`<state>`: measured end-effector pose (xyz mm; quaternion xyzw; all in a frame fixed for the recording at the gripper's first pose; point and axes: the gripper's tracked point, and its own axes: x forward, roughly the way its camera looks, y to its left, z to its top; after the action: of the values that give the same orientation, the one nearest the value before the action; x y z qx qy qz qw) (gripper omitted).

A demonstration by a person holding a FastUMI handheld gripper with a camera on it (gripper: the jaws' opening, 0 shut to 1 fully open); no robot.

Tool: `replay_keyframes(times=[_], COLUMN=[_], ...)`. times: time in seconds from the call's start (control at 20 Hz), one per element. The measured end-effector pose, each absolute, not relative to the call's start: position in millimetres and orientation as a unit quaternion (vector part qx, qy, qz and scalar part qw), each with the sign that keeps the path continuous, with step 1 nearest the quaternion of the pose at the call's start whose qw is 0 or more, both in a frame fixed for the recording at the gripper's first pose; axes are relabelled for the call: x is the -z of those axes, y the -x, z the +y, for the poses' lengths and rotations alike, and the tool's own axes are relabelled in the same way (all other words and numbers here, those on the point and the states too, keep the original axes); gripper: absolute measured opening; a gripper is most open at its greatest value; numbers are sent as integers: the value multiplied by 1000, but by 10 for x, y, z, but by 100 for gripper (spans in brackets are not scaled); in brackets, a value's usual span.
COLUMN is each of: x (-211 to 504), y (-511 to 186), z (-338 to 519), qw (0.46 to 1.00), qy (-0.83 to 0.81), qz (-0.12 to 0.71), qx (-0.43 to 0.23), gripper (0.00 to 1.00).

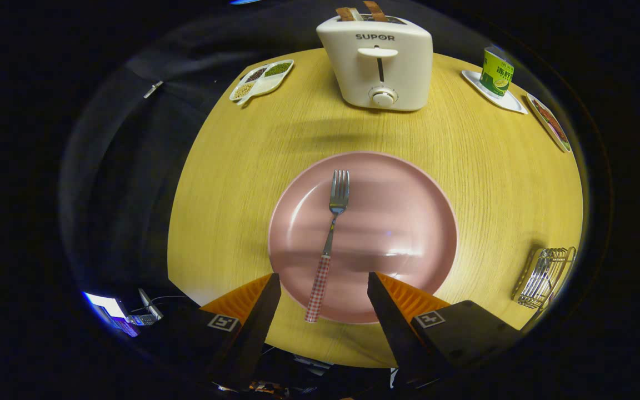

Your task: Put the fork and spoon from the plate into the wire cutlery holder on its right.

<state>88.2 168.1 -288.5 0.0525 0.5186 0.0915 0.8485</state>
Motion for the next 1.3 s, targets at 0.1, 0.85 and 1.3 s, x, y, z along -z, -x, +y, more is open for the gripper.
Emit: replay_keyframes(times=[0.1,0.85,1.3], x=[2990,3319,2946], y=[-873,-841,-617], z=[1705,1768,1695], qw=[843,814,822], qy=[-53,-98,-99], qz=[530,571,548], qx=[-80,-47,-120], gripper=[97,25,13])
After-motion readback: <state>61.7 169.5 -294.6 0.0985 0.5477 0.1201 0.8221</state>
